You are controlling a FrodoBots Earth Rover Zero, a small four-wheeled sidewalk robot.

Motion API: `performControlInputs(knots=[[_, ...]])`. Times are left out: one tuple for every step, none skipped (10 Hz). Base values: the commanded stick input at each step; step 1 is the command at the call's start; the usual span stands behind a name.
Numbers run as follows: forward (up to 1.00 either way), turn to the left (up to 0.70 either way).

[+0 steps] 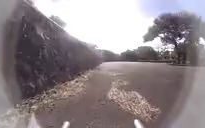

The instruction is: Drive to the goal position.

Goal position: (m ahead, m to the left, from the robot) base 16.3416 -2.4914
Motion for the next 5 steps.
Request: performControlInputs(knots=[[0.70,0.00],[0.70,0.00],[0.70,0.00],[0.70,0.00],[0.70,0.00]])
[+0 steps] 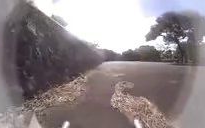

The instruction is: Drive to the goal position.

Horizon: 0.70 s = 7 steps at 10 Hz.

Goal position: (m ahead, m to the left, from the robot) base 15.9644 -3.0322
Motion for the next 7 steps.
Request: performControlInputs(knots=[[0.70,0.00],[0.70,0.00],[0.70,0.00],[0.70,0.00],[0.70,-0.32],[0.70,-0.34],[0.70,-0.35]])
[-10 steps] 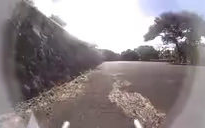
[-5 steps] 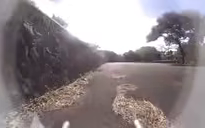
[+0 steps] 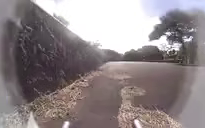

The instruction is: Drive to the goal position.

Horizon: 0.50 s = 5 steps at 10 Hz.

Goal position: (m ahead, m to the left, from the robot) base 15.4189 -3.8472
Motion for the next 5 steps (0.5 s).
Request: performControlInputs(knots=[[0.70,-0.35],[0.70,-0.35],[0.70,-0.27],[0.70,-0.15],[0.70,-0.03]])
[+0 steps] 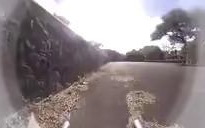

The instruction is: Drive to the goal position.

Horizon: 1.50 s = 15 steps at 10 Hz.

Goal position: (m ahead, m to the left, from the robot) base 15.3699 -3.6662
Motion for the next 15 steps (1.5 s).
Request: performControlInputs(knots=[[0.70,0.00],[0.70,0.00],[0.70,-0.01],[0.70,-0.09],[0.70,-0.18],[0.70,-0.35],[0.70,-0.35],[0.70,-0.33],[0.70,-0.20],[0.70,-0.06],[0.70,0.00],[0.70,0.00],[0.70,0.00],[0.70,0.00],[0.70,0.00]])
